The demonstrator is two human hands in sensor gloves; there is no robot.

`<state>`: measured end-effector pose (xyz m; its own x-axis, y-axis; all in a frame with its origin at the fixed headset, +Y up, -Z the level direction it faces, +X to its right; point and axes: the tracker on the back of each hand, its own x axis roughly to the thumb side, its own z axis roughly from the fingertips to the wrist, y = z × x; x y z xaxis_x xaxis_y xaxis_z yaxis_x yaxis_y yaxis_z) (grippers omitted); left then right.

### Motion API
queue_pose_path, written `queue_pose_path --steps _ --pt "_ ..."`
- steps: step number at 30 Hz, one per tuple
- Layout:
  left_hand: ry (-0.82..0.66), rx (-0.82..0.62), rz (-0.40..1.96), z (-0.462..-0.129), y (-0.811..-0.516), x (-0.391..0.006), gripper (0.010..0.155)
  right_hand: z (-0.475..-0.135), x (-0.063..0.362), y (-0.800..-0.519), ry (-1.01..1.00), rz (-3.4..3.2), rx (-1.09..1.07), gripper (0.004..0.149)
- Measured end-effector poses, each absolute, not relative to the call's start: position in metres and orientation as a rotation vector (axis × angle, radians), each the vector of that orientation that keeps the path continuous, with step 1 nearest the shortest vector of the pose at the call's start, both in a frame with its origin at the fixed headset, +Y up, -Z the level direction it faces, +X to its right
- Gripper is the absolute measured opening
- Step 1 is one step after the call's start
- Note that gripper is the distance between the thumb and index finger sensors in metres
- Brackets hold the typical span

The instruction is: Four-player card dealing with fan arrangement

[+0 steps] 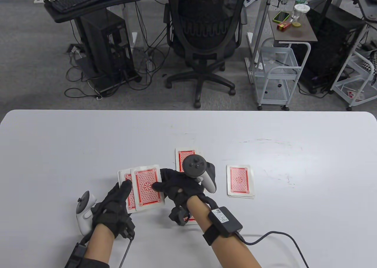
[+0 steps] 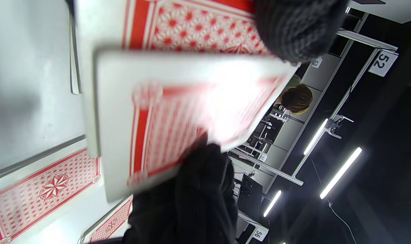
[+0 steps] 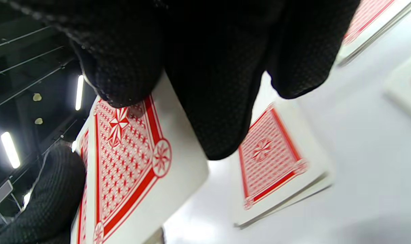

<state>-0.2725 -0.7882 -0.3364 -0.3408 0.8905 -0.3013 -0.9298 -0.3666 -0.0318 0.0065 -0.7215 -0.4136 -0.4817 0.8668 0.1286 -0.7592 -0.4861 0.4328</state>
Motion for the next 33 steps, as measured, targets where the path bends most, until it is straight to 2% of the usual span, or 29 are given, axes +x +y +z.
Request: queue_pose_path --steps 6,11,16,20,24,28,33 --pt "0.184 -0.310 1.927 -0.336 -0.788 -0.277 0.048 -0.424 0.093 -0.712 0.375 2.128 0.294 0.065" --pt "0.184 -0.325 1.914 -0.337 -0.788 -0.276 0.048 -0.431 0.168 -0.704 0.273 2.404 0.008 0.066" --pt "0.195 -0.317 1.905 -0.337 -0.788 -0.279 0.048 -0.438 0.203 -0.721 0.321 2.695 -0.297 0.067" --pt "0.214 -0.304 1.907 -0.337 -0.789 -0.283 0.048 -0.444 0.205 -0.741 0.373 2.944 -0.456 0.070" --pt "0.221 -0.294 1.909 -0.337 -0.789 -0.285 0.048 -0.447 0.198 -0.753 0.406 3.108 -0.515 0.070" --pt "0.211 -0.292 1.908 -0.336 -0.788 -0.282 0.048 -0.441 0.188 -0.733 0.332 3.096 -0.431 0.070" --pt "0.180 -0.315 1.903 -0.337 -0.786 -0.274 0.048 -0.419 0.144 -0.699 0.227 2.876 -0.130 0.068"
